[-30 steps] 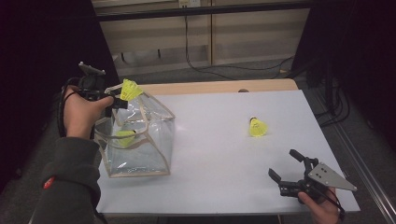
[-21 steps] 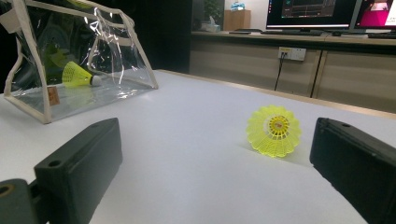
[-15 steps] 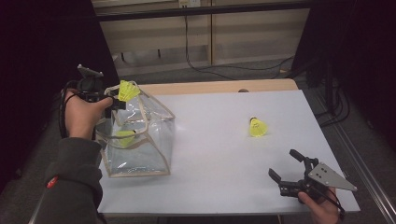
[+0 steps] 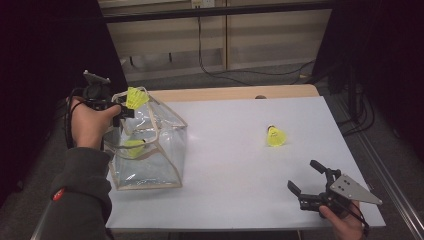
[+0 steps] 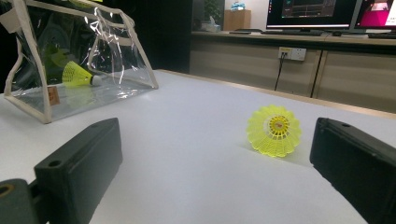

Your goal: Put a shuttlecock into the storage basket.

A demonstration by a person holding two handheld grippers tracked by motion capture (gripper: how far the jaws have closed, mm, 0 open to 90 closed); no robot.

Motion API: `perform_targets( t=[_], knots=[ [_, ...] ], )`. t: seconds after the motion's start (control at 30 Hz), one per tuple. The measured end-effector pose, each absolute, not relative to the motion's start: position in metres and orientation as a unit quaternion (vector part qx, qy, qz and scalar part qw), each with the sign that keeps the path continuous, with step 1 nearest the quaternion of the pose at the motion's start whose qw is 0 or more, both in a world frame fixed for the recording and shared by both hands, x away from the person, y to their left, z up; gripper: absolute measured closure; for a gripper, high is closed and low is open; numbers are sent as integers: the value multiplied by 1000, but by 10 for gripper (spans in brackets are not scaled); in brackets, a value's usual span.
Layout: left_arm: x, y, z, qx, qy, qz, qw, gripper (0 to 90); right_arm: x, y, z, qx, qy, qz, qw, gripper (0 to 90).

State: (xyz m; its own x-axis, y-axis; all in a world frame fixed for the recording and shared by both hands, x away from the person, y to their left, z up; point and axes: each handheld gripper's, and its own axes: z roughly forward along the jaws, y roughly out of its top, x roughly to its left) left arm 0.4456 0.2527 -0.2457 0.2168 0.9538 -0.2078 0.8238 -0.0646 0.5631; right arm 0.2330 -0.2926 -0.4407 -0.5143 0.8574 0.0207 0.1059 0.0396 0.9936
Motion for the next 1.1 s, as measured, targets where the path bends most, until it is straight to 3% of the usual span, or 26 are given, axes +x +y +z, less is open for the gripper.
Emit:
perform_targets(
  t=[1.1],
  knots=[
    [451,256,-259,711,630,115,291,624,233,-293,-441,373,645,584,322,21]
  ],
)
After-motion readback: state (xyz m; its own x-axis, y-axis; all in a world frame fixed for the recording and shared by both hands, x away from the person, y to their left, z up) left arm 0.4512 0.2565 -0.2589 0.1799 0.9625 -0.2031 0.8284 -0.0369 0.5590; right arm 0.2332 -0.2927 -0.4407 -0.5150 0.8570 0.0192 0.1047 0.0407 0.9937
